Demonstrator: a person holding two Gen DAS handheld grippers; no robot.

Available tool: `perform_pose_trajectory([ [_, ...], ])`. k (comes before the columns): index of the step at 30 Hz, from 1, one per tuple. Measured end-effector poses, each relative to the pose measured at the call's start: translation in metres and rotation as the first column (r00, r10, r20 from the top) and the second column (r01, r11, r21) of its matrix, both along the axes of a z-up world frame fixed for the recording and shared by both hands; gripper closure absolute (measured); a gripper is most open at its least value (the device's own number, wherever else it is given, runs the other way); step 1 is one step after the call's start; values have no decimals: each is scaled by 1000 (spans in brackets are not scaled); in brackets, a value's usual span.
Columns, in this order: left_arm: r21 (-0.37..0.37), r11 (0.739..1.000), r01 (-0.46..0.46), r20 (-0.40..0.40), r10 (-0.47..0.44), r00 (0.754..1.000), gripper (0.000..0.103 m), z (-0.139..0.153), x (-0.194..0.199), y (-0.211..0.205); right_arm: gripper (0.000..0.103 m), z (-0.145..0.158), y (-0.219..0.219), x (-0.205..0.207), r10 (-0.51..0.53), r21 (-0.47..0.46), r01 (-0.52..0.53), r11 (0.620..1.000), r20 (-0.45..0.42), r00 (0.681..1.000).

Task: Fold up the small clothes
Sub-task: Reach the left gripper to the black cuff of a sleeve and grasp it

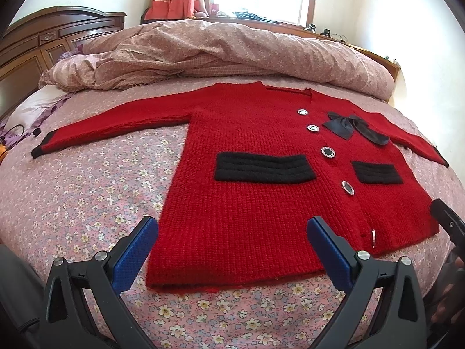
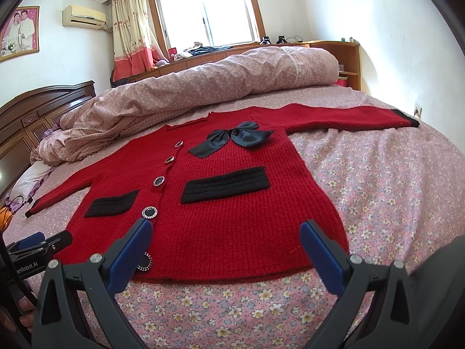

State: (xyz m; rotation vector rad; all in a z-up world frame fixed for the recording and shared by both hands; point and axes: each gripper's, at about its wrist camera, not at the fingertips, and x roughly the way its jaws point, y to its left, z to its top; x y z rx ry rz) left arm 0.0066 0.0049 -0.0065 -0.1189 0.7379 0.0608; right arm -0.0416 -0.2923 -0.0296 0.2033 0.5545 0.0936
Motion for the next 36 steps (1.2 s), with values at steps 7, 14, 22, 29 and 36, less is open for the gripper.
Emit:
perform_pose_trajectory([
  [7, -49, 993, -106, -2, 106, 994, 4, 15, 9, 35, 0, 4, -18, 7, -21, 141, 25, 990, -29, 999],
  [14, -154, 971, -180, -6, 182, 983, 4, 32, 33, 99, 0, 19, -46, 18, -75, 152, 74, 986, 3, 997],
  [22, -540, 744, -393, -112, 399, 910, 4, 15, 61, 236, 0, 42, -115, 52, -165, 208, 154, 966, 33, 986],
  [29, -599, 615, -513, -227, 485, 845, 4, -21, 77, 311, 0, 39, -178, 65, -289, 294, 269, 917, 26, 957],
  [36, -685, 452, -571, -294, 546, 784, 6, -48, 69, 350, 0, 20, -187, 69, -267, 396, 258, 881, -33, 963],
])
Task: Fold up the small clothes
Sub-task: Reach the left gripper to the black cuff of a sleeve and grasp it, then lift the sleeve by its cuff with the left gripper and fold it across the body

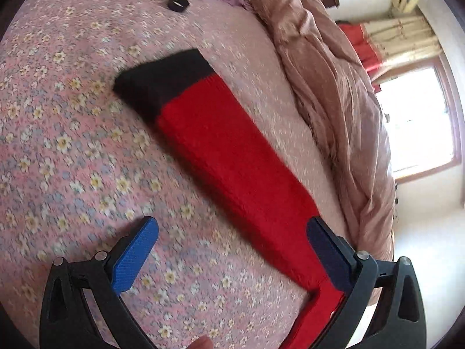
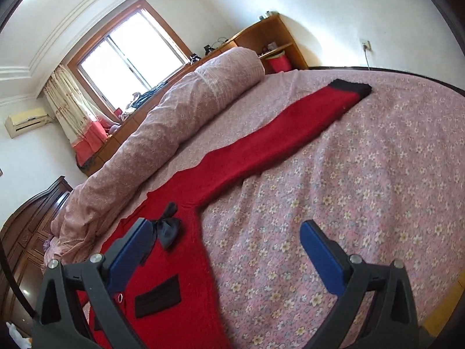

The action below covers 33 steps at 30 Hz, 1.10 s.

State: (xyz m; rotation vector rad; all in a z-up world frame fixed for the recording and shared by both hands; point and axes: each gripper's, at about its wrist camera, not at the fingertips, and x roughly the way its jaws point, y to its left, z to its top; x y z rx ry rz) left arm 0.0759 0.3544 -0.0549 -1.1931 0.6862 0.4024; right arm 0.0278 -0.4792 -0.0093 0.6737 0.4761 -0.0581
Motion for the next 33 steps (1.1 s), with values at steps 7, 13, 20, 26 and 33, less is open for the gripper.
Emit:
perform_pose_trajectory([
  [7, -69, 994, -84, 64, 88, 994, 6, -5, -4, 15, 0, 1, 12, -11, 30, 5, -30, 1000, 29, 999],
  [13, -72, 984, -162, 129, 170, 977, 6, -9, -12, 29, 0, 1, 15, -13, 41, 17, -42, 999, 42, 998],
  [20, -29, 977, -210, 123, 212, 969, 36, -10, 1, 47, 0, 1, 18, -11, 59, 26, -60, 998, 43, 997],
  [26, -273, 919, -285, 163, 337, 927, 101, -41, -29, 63, 0, 3, 18, -13, 64, 24, -65, 998, 58, 996],
  [33, -136, 965, -223, 219, 249, 943, 101, -7, -22, 55, 0, 2, 18, -9, 72, 11, -72, 997, 43, 996],
])
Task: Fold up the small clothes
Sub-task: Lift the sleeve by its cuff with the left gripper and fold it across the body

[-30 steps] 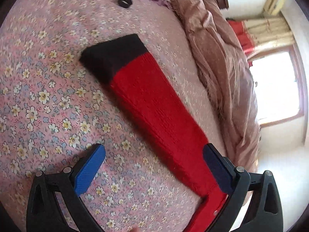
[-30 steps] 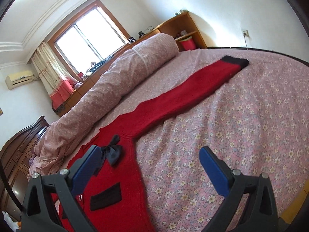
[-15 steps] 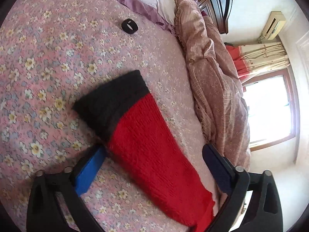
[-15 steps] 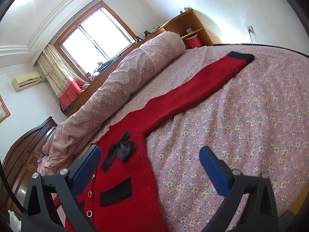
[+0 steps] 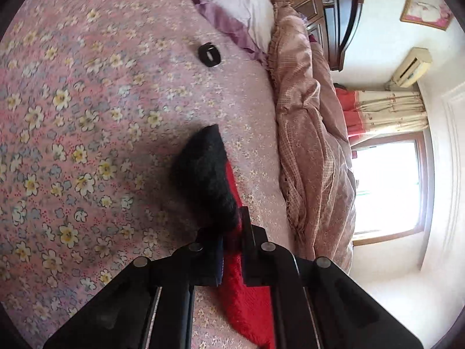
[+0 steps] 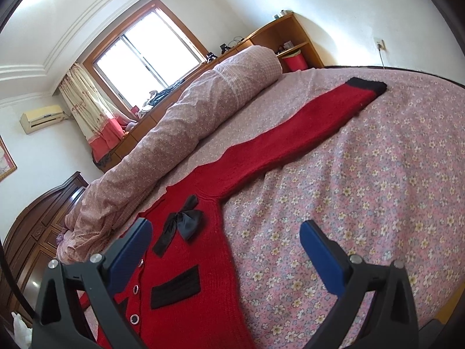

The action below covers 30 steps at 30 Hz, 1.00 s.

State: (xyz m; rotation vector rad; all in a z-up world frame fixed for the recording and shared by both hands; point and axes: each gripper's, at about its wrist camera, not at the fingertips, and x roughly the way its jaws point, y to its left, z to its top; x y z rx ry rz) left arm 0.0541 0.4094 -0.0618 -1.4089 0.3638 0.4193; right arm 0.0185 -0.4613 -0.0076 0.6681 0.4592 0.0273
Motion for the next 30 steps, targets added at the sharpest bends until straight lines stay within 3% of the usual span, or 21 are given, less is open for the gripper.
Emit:
perform_pose_trajectory([
  [5, 72, 997, 27, 32, -30, 999, 102, 16, 16, 0, 0, 9, -25, 14, -42, -25, 41, 999, -22, 999],
  [10, 216, 973, 78, 45, -90, 995, 102, 48, 28, -18, 0, -1, -98, 16, -137, 137, 139, 981, -23, 990],
  [14, 337, 927, 164, 59, -195, 979, 102, 77, 41, -51, 0, -20, -164, 15, -254, 267, 252, 930, -26, 967],
  [19, 440, 865, 241, 75, -302, 950, 102, 103, 51, -95, 0, -39, -211, 34, -305, 273, 300, 914, -23, 952],
  [23, 492, 819, 294, 44, -361, 931, 102, 109, 51, -118, 0, -56, -234, 50, -309, 336, 292, 895, -2, 951],
  [30, 516, 795, 318, 13, -379, 925, 102, 106, 60, -129, 0, -65, -258, 84, -345, 325, 332, 886, -18, 938],
])
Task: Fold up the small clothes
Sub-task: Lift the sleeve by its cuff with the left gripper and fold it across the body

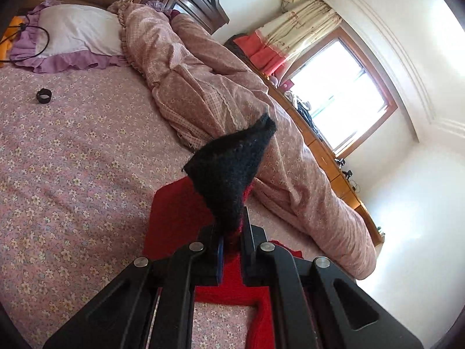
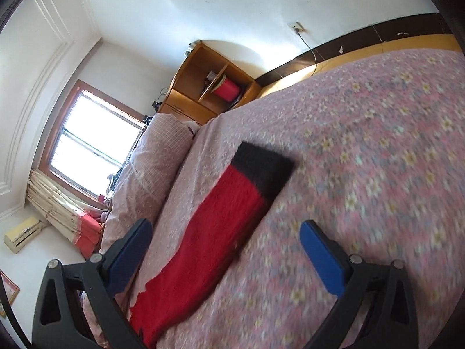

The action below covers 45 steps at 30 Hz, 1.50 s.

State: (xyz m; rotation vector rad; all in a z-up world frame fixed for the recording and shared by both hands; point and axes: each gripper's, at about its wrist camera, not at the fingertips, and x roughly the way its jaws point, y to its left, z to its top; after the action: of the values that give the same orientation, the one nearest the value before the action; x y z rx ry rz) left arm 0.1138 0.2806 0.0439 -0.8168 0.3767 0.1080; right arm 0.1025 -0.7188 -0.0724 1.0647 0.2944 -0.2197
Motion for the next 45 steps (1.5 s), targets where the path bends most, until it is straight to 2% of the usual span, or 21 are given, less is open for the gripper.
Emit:
perform_pose_trajectory([
  [5, 34, 999, 8, -22, -7, 1000, 102, -5, 9, -8, 0, 0, -13, 24, 9, -32, -10, 999, -23, 1000],
  [10, 106, 994, 22, -59, -16, 998, 102, -10, 26, -29, 0, 4, 9, 24, 58, -99, -67, 993, -87, 994],
  [15, 213, 971, 113, -100, -93, 991, 102, -9, 57, -84, 0, 21, 51, 13, 163, -105, -174, 979, -105, 981],
  [18, 219, 963, 158, -87, -142, 986, 102, -5, 72, -123, 0, 39, 69, 9, 171, -151, -184, 971, -95, 981],
  [22, 204, 957, 206, -79, -193, 978, 102, -3, 88, -173, 0, 51, 94, 1, 174, -85, -176, 981, -30, 984],
  [26, 220, 938, 269, -76, -258, 963, 102, 2, 102, -226, 0, 45, 122, -7, 198, 17, -198, 980, 32, 980],
  [28, 251, 919, 303, -81, -293, 953, 102, 6, 109, -256, 0, 40, 132, -6, 215, 45, -216, 975, 31, 976],
  [30, 311, 887, 342, -92, -330, 939, 102, 11, 114, -289, 0, 35, 143, -1, 247, 61, -247, 967, 16, 969],
  [33, 374, 843, 387, -103, -377, 921, 102, 19, 116, -335, 0, 38, 160, 3, 274, 38, -274, 961, 11, 962],
  [35, 396, 824, 406, -107, -398, 911, 102, 21, 115, -361, 0, 46, 179, -5, 265, -24, -264, 964, 19, 964],
  [37, 418, 800, 431, -119, -423, 899, 102, 21, 115, -392, 0, 60, 206, -5, 280, -143, -274, 951, 21, 960],
  [40, 437, 761, 480, -151, -464, 873, 102, 21, 118, -435, 0, 78, 237, 4, 321, -299, -301, 906, 20, 947],
  [42, 472, 718, 511, -171, -494, 852, 102, 21, 119, -469, 0, 88, 253, 9, 345, -411, -310, 857, 12, 938],
  [44, 500, 686, 528, -185, -511, 840, 102, 19, 121, -492, 0, 95, 260, 14, 355, -466, -307, 830, 16, 935],
  [45, 507, 674, 537, -196, -516, 834, 102, 16, 123, -505, 0, 96, 258, 17, 359, -463, -310, 831, 20, 933],
])
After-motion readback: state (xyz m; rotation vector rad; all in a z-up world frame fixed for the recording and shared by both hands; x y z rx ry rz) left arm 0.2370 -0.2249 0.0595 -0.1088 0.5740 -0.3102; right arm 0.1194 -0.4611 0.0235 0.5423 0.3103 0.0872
